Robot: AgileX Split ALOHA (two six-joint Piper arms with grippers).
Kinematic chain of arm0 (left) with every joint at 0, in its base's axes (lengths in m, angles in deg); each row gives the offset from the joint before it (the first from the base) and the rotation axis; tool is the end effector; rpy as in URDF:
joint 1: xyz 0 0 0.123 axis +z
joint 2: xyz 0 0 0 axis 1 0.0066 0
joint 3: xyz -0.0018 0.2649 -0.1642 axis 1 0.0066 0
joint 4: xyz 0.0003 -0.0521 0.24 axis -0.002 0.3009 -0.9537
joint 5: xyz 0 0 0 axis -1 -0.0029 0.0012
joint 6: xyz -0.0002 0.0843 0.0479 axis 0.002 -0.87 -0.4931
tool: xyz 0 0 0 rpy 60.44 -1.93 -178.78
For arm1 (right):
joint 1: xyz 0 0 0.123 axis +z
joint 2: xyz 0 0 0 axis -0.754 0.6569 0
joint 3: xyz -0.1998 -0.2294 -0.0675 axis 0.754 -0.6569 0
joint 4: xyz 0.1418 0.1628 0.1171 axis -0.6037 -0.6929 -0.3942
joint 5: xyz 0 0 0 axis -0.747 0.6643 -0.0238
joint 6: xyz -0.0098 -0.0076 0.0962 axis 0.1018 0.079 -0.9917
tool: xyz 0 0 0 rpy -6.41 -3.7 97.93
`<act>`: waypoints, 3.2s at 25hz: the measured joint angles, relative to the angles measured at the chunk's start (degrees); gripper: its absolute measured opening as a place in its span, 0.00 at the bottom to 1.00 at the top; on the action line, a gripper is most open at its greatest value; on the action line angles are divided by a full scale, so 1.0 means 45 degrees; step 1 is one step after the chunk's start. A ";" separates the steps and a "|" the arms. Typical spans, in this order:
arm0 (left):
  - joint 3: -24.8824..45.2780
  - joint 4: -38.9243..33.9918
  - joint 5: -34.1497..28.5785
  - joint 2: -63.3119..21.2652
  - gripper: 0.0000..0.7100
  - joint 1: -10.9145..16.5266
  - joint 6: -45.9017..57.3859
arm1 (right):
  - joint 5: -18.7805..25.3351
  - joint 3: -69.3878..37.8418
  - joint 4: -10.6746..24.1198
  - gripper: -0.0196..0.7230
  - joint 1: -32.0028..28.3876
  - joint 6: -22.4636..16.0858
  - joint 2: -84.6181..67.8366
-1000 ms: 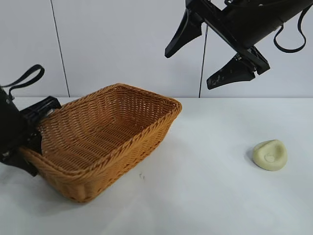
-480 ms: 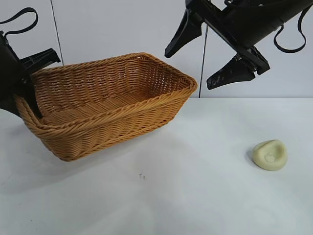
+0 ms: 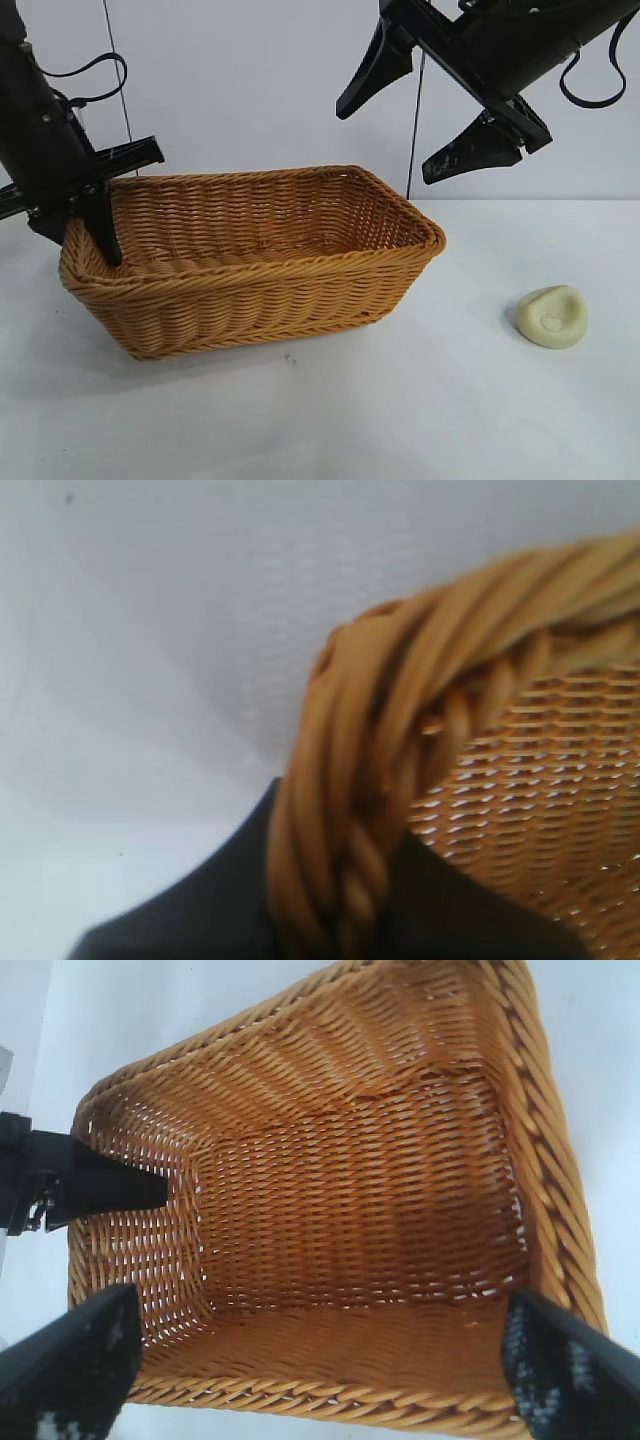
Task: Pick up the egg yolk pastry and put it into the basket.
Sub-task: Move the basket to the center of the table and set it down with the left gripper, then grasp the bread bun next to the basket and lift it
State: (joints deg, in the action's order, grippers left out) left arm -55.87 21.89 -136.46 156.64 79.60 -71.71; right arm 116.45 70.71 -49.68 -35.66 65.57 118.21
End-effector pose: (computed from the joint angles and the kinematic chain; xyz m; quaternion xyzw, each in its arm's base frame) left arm 0.4006 -0.1025 0.1913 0.1479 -0.9745 0.1682 0.0107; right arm 0.3429 0.1310 0.2737 0.0036 0.9256 0.3256 0.1931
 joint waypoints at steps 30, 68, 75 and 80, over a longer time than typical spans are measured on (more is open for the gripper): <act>-0.0895 0.0012 0.1275 0.1694 0.15 -0.0509 -0.2187 | 0.0023 0.0009 0.0000 0.96 0.0000 0.0000 0.0000; -0.3536 -0.4272 -0.2370 -0.0160 0.98 0.2077 -0.2180 | 0.0023 0.0009 0.0000 0.96 0.0000 0.0000 0.0000; -0.2189 -0.4206 -0.2370 -0.2155 0.98 0.2097 -0.2476 | 0.0023 0.0009 0.0000 0.96 0.0000 0.0000 0.0000; 0.0985 -0.4176 -0.2370 -0.5599 0.98 0.2073 -0.2982 | 0.0023 0.0009 0.0000 0.96 0.0000 0.0000 0.0000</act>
State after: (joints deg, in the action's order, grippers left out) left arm -51.43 3.10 -147.13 131.44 88.93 -85.13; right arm 116.55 70.75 -49.68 -35.66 65.57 118.21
